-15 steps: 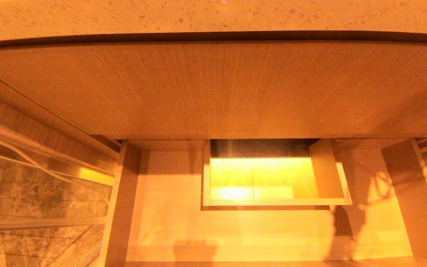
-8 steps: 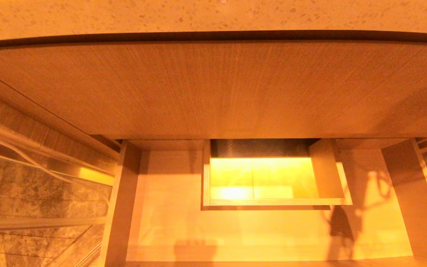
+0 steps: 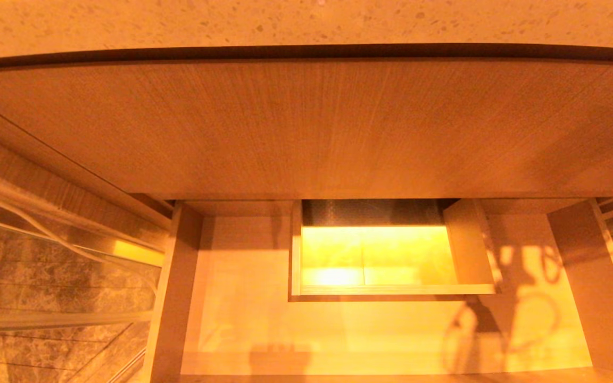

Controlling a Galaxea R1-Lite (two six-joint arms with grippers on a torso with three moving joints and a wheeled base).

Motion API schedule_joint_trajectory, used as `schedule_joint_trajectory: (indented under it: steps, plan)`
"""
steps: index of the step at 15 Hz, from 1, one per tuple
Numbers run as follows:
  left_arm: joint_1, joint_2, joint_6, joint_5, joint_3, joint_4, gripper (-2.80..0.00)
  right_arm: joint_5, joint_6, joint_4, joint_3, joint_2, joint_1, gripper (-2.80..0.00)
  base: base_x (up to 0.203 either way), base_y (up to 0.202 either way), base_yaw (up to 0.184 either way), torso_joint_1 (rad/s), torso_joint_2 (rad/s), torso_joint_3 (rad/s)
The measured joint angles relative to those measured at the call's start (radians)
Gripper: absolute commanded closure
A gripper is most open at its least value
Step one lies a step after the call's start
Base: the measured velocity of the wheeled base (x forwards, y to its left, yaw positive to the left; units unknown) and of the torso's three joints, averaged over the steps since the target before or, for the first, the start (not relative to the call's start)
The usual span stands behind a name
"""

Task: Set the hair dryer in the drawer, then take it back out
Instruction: Place it on the countertop

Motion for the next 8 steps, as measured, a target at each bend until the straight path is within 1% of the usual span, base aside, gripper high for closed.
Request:
schedule_joint_trajectory:
  steps: [2, 4, 6, 8]
  plan:
    - [0.0, 0.0, 0.001, 0.0, 0.0, 0.0, 0.0, -0.005, 0.02, 0.108, 0.041, -0.052, -0.001, 0.0, 0.0, 0.0, 0.0, 0.0, 0.0, 0.0]
    - [0.0, 0.0, 0.0, 0.0, 0.0, 0.0, 0.0, -0.036, 0.082, 0.229, 0.066, -0.097, -0.004, 0.0, 0.0, 0.0, 0.0, 0.0, 0.0, 0.0]
    - [0.0, 0.0, 0.0, 0.0, 0.0, 0.0, 0.0, -0.112, 0.147, 0.316, 0.093, -0.126, -0.005, 0.0, 0.0, 0.0, 0.0, 0.0, 0.0, 0.0]
    - [0.0, 0.0, 0.001, 0.0, 0.0, 0.0, 0.0, -0.242, 0.196, 0.358, 0.117, -0.143, -0.003, 0.0, 0.0, 0.0, 0.0, 0.0, 0.0, 0.0]
